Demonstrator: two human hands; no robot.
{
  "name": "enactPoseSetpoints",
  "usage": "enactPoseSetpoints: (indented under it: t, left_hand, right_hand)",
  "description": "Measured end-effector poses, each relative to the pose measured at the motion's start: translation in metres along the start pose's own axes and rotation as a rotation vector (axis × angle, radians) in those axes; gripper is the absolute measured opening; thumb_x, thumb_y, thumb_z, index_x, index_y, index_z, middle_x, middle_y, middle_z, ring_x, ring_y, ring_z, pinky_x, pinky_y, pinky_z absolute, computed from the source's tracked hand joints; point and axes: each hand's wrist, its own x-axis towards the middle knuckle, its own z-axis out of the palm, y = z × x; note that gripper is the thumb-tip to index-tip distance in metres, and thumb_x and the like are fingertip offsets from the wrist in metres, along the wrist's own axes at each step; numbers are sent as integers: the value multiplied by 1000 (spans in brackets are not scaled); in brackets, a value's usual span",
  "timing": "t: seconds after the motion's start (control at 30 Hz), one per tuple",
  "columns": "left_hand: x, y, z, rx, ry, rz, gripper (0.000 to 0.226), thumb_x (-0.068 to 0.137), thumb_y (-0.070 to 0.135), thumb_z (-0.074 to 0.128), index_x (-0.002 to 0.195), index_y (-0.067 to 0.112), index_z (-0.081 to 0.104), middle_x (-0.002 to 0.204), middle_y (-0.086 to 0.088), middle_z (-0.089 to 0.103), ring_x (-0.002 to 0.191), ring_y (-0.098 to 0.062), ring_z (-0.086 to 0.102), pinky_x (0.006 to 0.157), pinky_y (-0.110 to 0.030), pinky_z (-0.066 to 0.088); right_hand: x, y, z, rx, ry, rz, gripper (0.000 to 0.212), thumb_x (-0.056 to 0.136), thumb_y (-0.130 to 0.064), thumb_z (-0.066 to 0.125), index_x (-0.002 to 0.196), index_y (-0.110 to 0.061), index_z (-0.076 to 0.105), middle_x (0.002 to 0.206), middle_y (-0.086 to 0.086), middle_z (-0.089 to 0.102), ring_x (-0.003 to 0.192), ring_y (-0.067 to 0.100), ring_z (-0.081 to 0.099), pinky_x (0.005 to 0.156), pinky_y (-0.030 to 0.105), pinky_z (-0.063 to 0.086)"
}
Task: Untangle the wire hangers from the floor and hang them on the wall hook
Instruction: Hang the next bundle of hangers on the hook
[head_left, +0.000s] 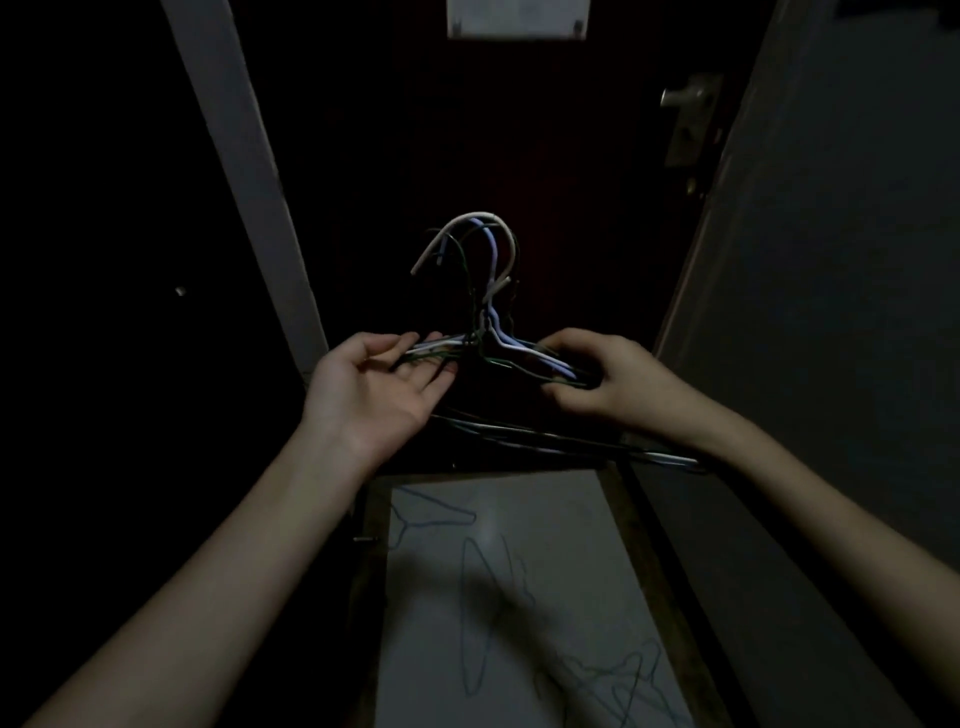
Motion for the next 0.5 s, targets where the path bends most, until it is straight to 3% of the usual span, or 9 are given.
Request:
enactPoseSetpoints:
  t: [0.13, 0.33, 0.43, 0.5]
  left_hand:
    - [-49, 52, 55, 24, -120, 47, 77, 59, 4, 57, 133, -8, 39, 130, -30, 50, 125, -38, 46, 99, -50, 36]
    - [-123, 96, 97, 57, -211, 194, 97, 29, -3, 80, 121, -14, 48, 118, -38, 56, 107, -44, 54, 85, -53, 44]
    - [-162, 104, 109, 59, -176, 274, 82, 40, 1, 72, 116, -14, 49, 110, -37, 59, 105, -42, 55, 85, -52, 44]
    - [-190, 106, 113, 58, -128, 354, 82, 46, 5, 65, 123, -14, 44, 117, -37, 54, 113, -41, 52, 87, -51, 43]
  right_hand:
    - [7, -62, -53, 6, 62, -79, 26, 82, -16, 68, 103, -26, 58, 93, -8, 65, 83, -1, 61, 76, 13, 47]
    - [10, -127, -94, 22, 111, -261, 20, 80, -23, 70, 96, -29, 58, 85, -11, 64, 79, -3, 59, 74, 11, 44]
    - [13, -152, -100, 54, 102, -350, 19, 79, -23, 71, 90, -32, 58, 81, -11, 64, 73, -3, 57, 71, 10, 43]
    - [14, -170, -99, 87, 65, -423, 20, 79, -22, 72, 89, -33, 58, 80, -11, 64, 71, -5, 56, 69, 9, 43]
